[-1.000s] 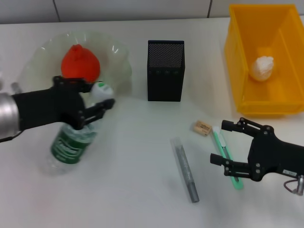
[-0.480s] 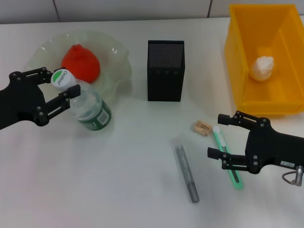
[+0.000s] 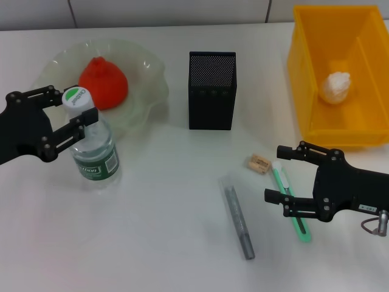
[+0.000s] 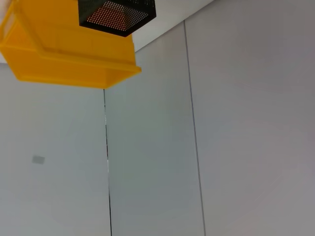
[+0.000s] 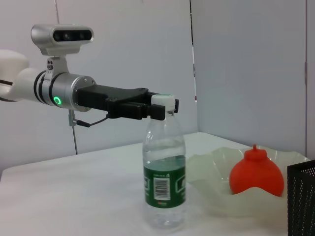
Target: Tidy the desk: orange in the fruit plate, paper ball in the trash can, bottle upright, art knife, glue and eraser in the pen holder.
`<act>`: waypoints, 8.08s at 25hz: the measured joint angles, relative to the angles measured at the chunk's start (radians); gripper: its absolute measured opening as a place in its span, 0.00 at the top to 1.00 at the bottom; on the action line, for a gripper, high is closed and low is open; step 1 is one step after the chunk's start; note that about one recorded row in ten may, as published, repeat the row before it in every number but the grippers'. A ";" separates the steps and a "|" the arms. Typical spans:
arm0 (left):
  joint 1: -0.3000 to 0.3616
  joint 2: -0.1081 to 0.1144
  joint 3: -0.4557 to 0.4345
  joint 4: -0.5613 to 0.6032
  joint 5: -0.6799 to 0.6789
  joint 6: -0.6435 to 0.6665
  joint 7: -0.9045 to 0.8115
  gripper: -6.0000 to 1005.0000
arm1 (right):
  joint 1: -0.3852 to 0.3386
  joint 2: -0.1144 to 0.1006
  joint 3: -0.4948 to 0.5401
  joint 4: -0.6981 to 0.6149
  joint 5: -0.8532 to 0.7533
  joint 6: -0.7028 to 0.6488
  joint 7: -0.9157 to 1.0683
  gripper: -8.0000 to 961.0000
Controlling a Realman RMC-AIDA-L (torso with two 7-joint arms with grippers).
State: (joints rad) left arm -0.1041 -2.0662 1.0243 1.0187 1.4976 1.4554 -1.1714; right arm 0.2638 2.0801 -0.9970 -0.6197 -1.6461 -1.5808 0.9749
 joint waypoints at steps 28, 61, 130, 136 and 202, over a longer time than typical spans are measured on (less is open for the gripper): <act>0.037 -0.003 -0.310 0.037 0.000 0.454 0.022 0.21 | -0.043 0.003 -0.029 -0.497 -0.147 -0.073 0.540 0.12; -0.175 -0.005 -0.087 -0.447 0.272 0.299 0.355 0.21 | 0.246 0.008 -0.647 -0.814 -0.996 0.088 1.900 0.24; -0.183 -0.004 -0.087 -0.483 0.292 0.292 0.357 0.21 | 0.106 0.008 -0.448 -0.785 -0.044 0.772 0.898 0.81; -0.185 -0.004 -0.087 -0.486 0.294 0.290 0.357 0.21 | 0.212 0.006 -0.448 -0.356 0.473 0.742 0.336 0.80; -0.215 -0.008 -0.084 -0.517 0.292 0.288 0.357 0.21 | 0.459 0.005 -0.602 -0.547 -0.910 0.211 1.681 0.29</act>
State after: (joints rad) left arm -0.3193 -2.0740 0.9404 0.5021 1.7891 1.7434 -0.8145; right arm 0.7226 2.0855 -1.5989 -1.1668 -2.5565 -1.3694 2.6558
